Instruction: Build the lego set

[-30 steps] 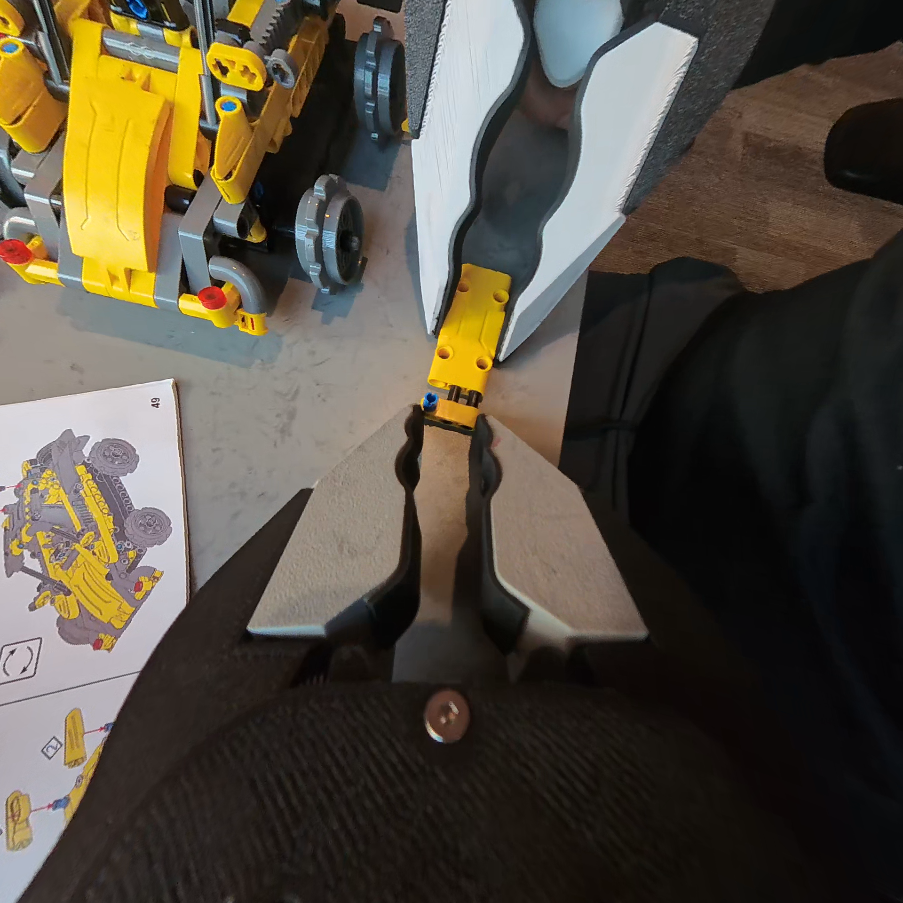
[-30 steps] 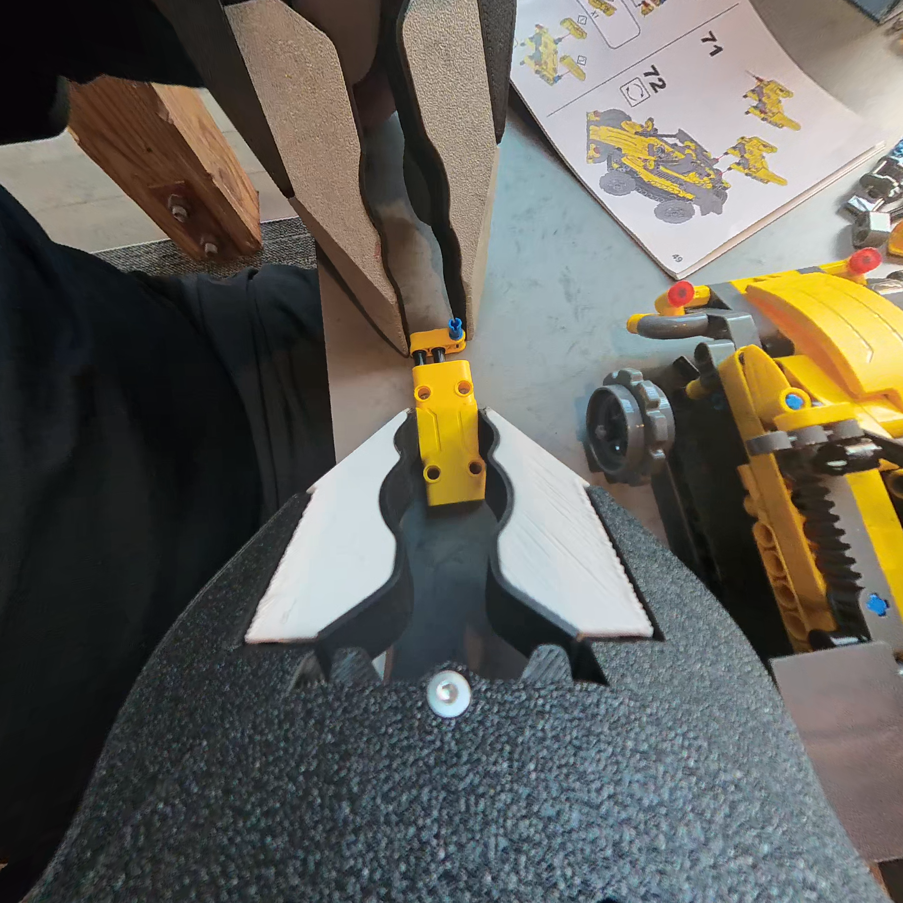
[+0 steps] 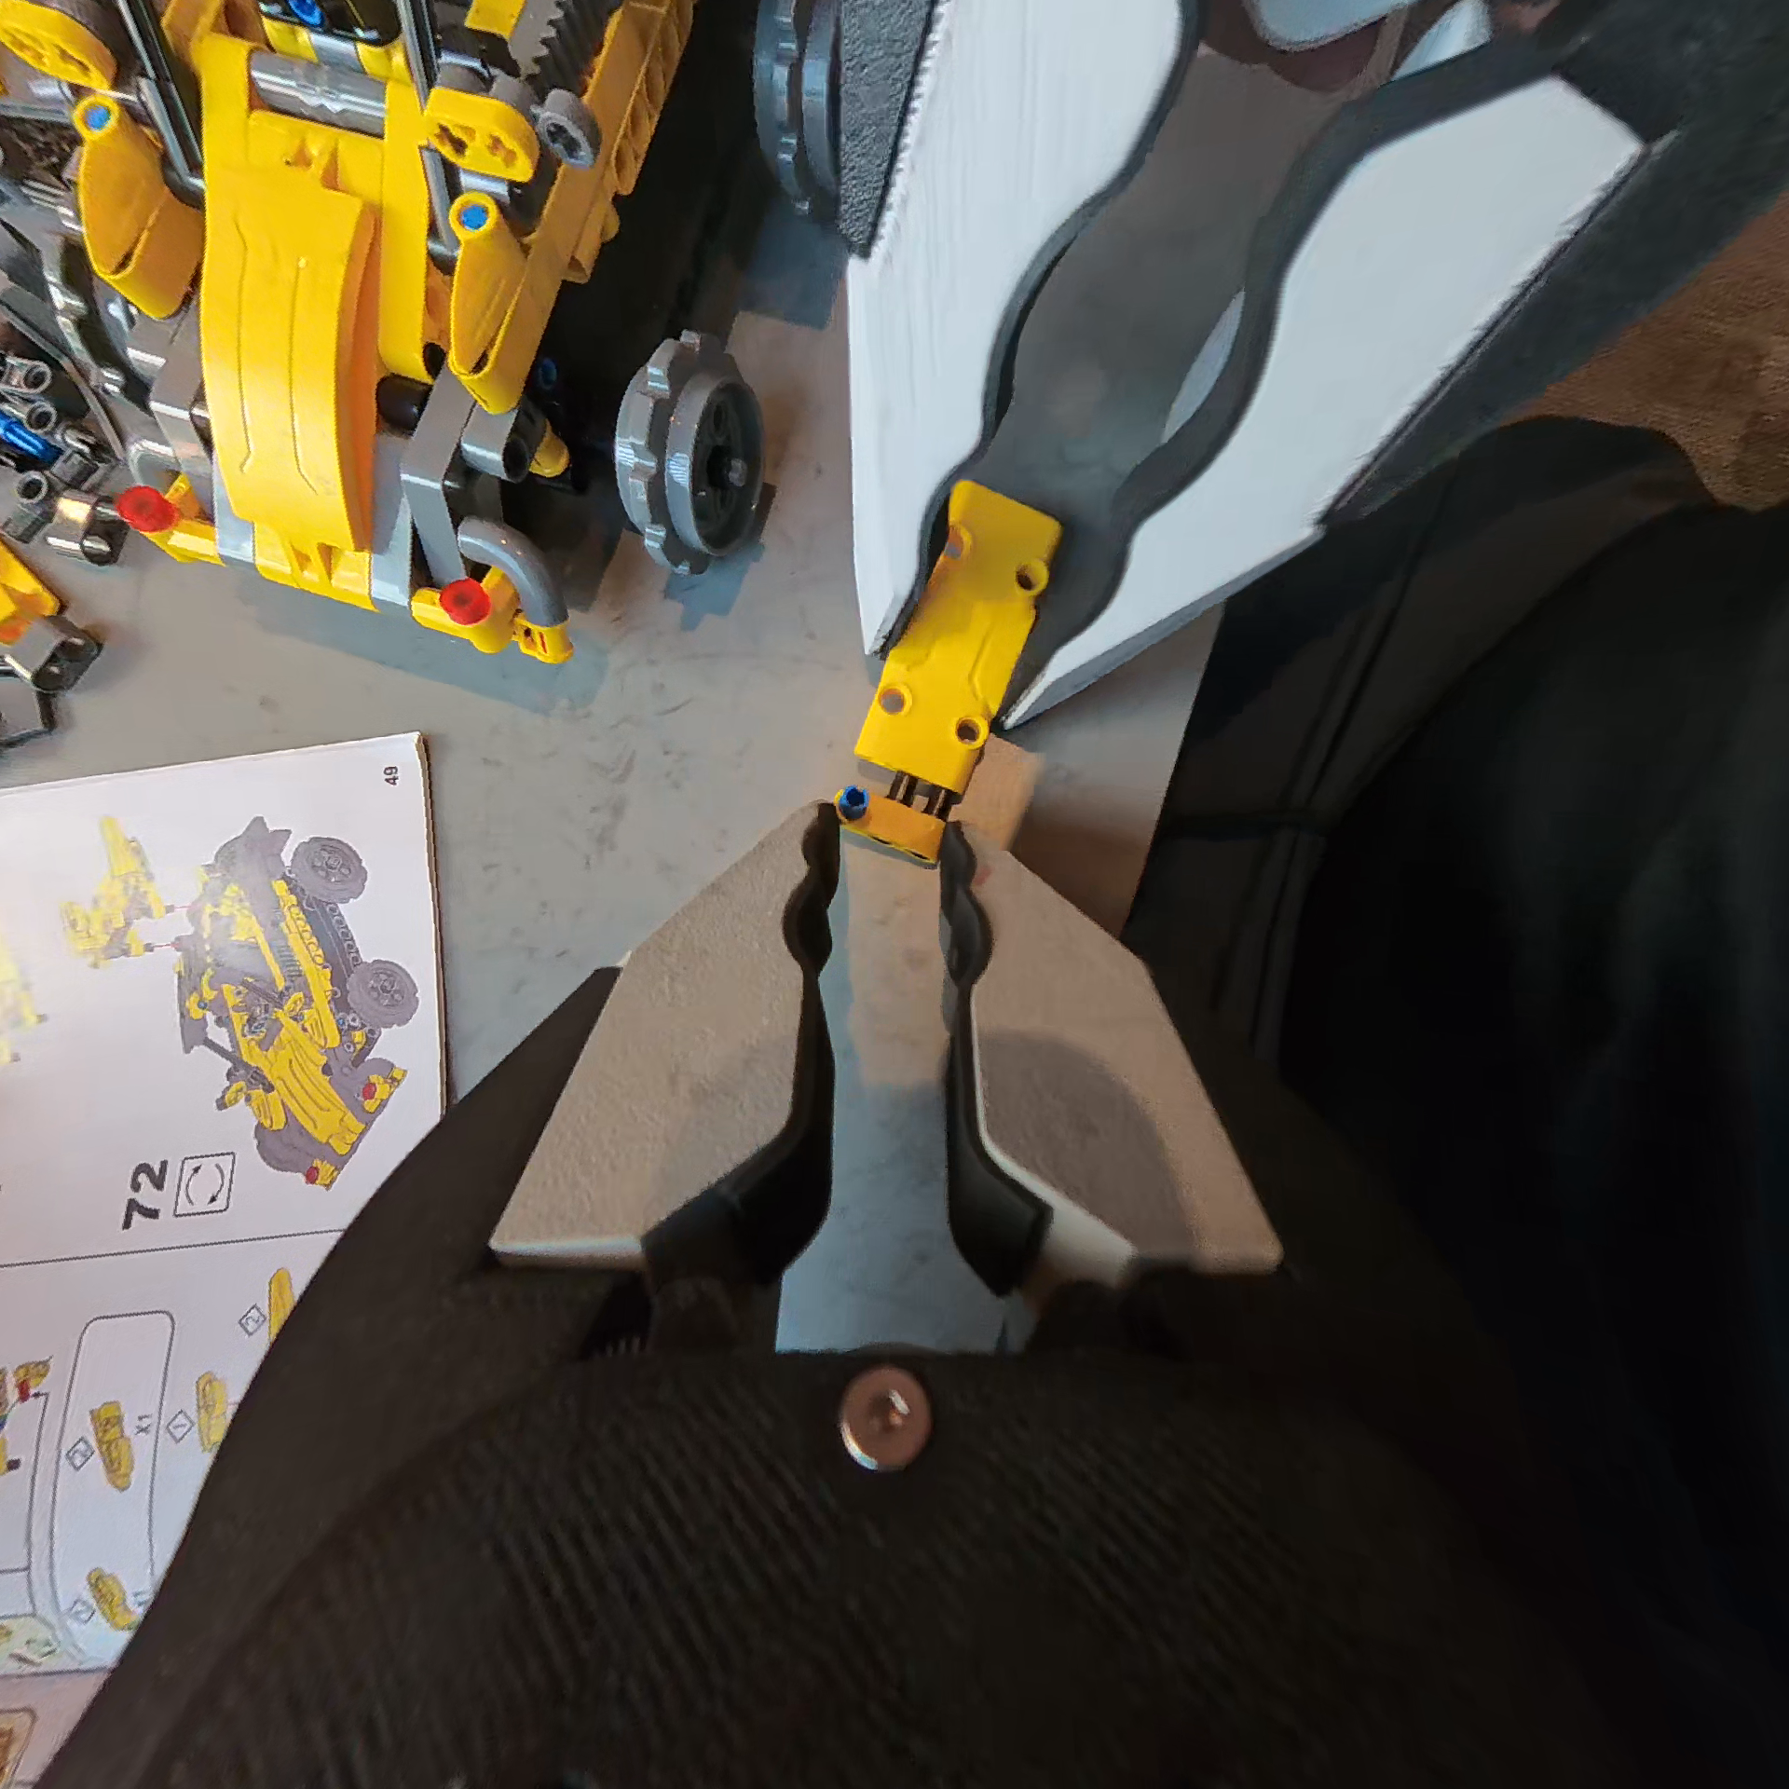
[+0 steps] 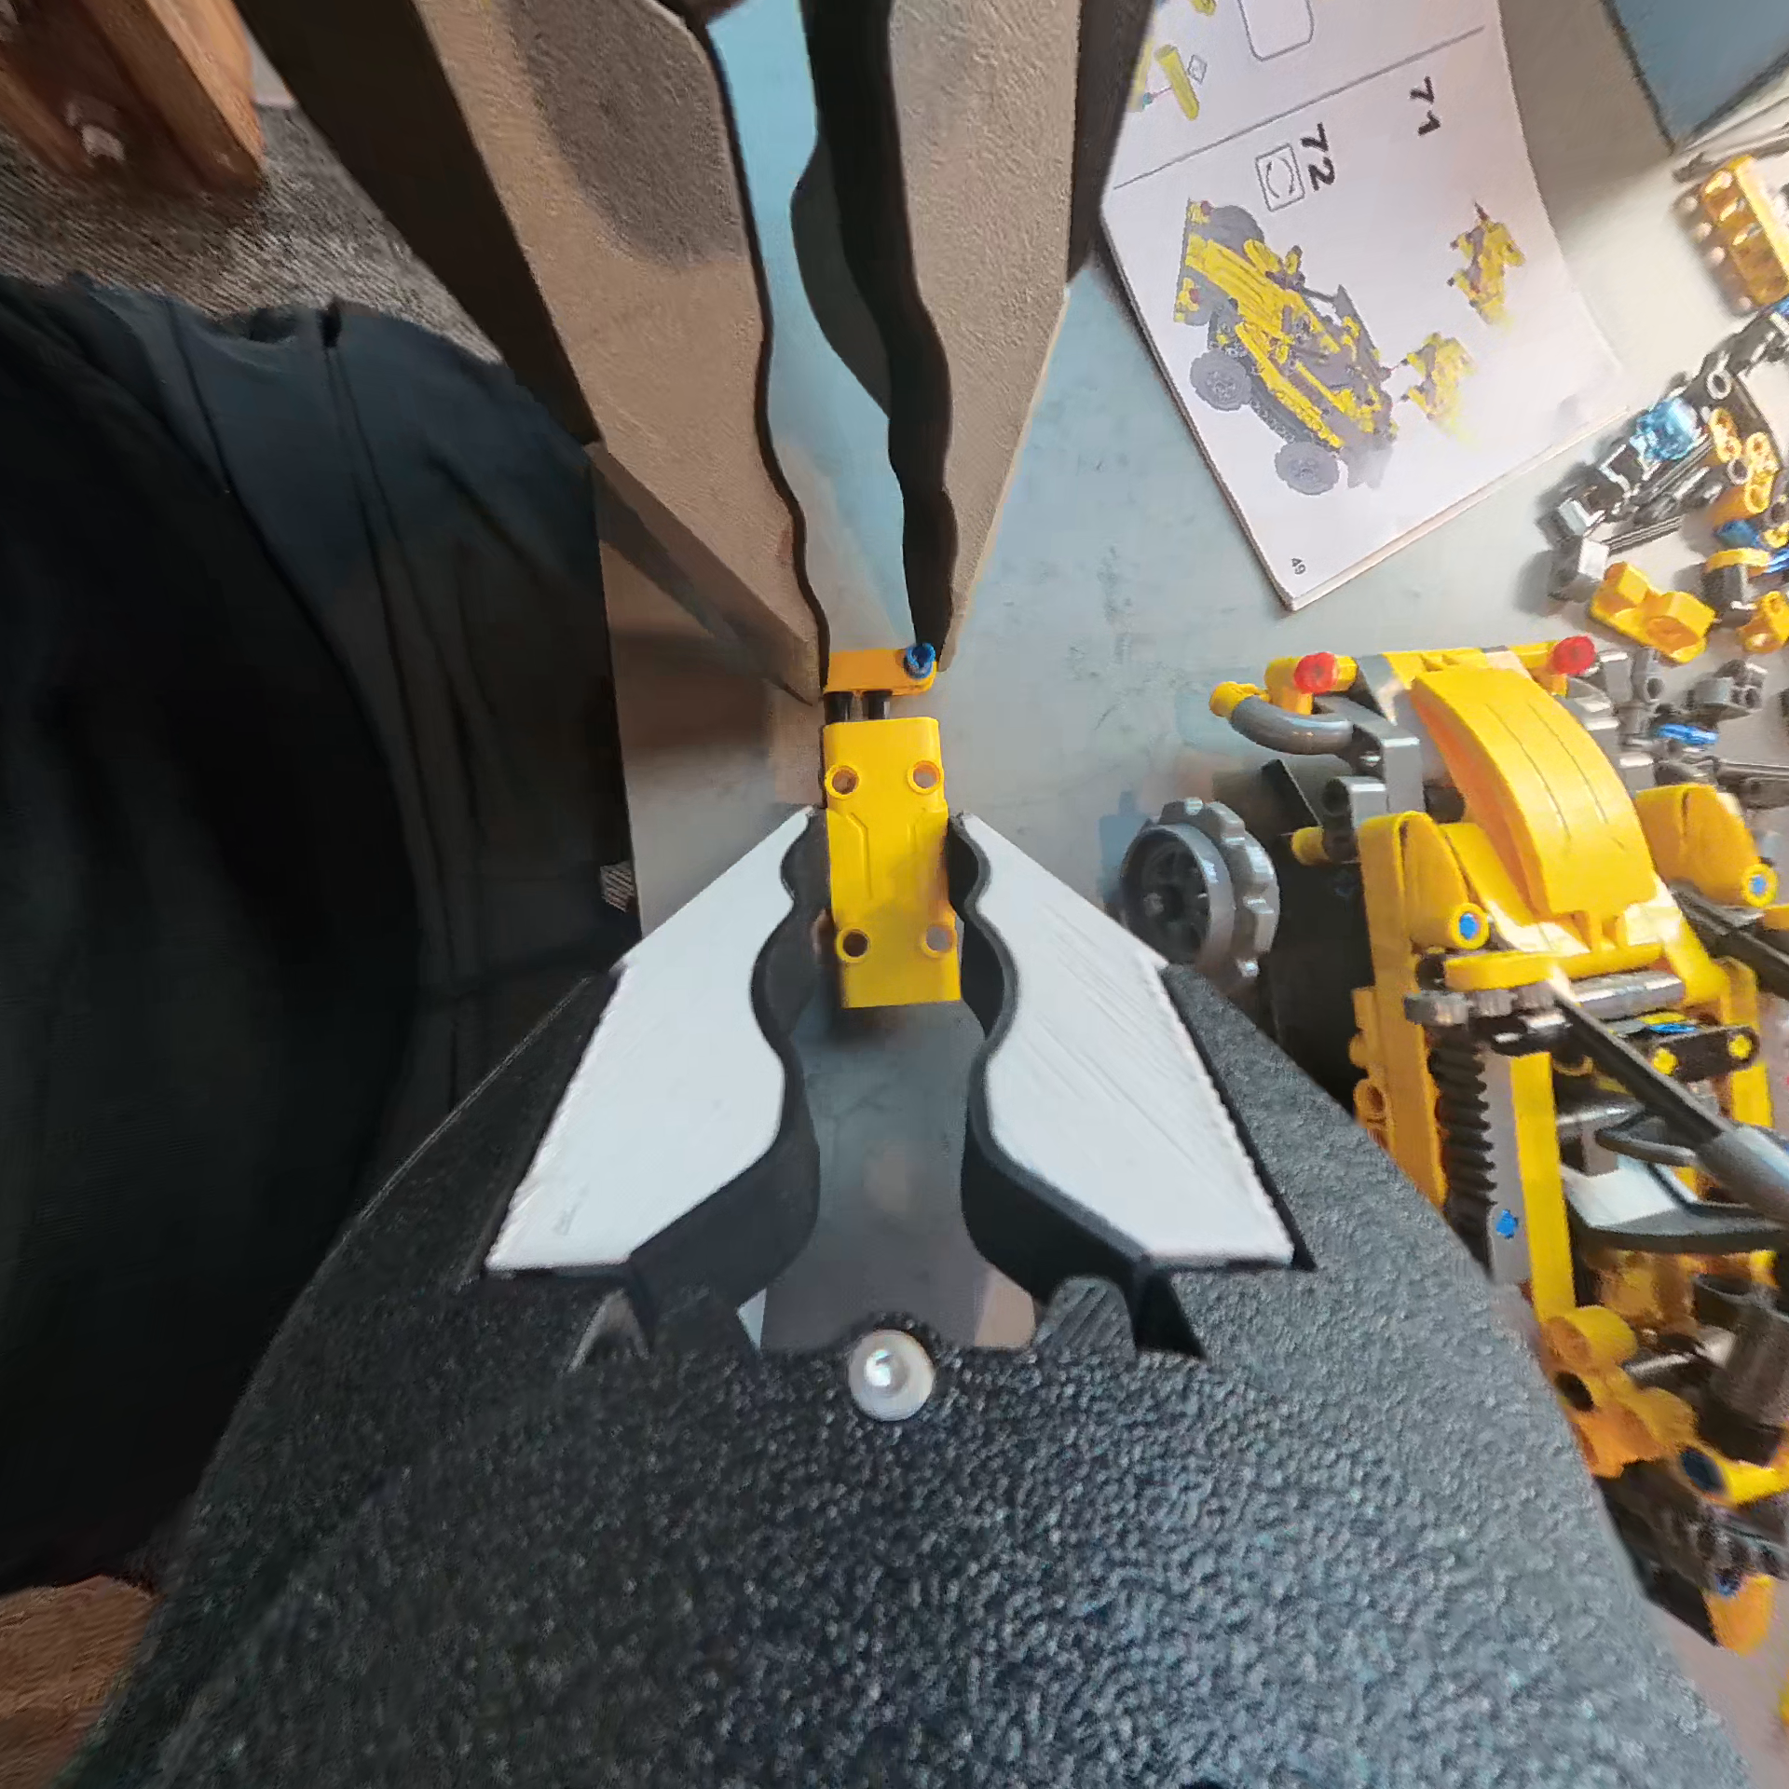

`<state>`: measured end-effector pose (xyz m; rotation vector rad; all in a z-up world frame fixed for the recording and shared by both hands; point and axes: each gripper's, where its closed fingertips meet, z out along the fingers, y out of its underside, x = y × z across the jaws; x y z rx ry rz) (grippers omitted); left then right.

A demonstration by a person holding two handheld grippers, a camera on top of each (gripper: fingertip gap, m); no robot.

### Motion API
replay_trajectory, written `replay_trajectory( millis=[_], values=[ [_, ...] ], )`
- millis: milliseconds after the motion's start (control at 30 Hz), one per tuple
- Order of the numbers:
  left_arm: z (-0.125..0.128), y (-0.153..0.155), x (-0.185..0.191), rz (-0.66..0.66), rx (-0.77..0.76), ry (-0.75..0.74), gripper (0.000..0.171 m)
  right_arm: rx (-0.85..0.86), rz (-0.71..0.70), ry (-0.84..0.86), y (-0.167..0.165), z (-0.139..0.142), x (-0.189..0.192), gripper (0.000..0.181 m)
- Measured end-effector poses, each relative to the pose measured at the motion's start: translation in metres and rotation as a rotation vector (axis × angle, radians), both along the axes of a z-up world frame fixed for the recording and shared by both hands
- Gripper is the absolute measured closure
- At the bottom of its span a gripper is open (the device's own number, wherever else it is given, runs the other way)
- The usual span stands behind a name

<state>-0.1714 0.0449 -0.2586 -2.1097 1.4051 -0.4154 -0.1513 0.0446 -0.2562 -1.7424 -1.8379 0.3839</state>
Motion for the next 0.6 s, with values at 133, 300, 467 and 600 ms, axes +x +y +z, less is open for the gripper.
replay_trajectory(
  millis=[133, 300, 467, 600],
  values=[
    [-0.0002, 0.0037, -0.0002, -0.006, -0.024, -0.020, 0.154, -0.019, -0.003, 0.013, 0.0032, -0.0005, -0.0010, 0.158],
    [-0.0005, 0.0023, 0.0014, -0.022, -0.038, -0.166, 0.153, -0.220, 0.000, 0.131, 0.0011, -0.0030, -0.0015, 0.158],
    [-0.0003, 0.0007, 0.0012, -0.070, -0.023, -0.168, 0.153, -0.262, 0.049, 0.174, 0.0014, -0.0027, -0.0027, 0.158],
    [0.0017, 0.0000, 0.0016, -0.108, 0.133, -0.119, 0.152, -0.273, 0.067, 0.187, 0.0006, -0.0028, -0.0028, 0.158]
  ],
)
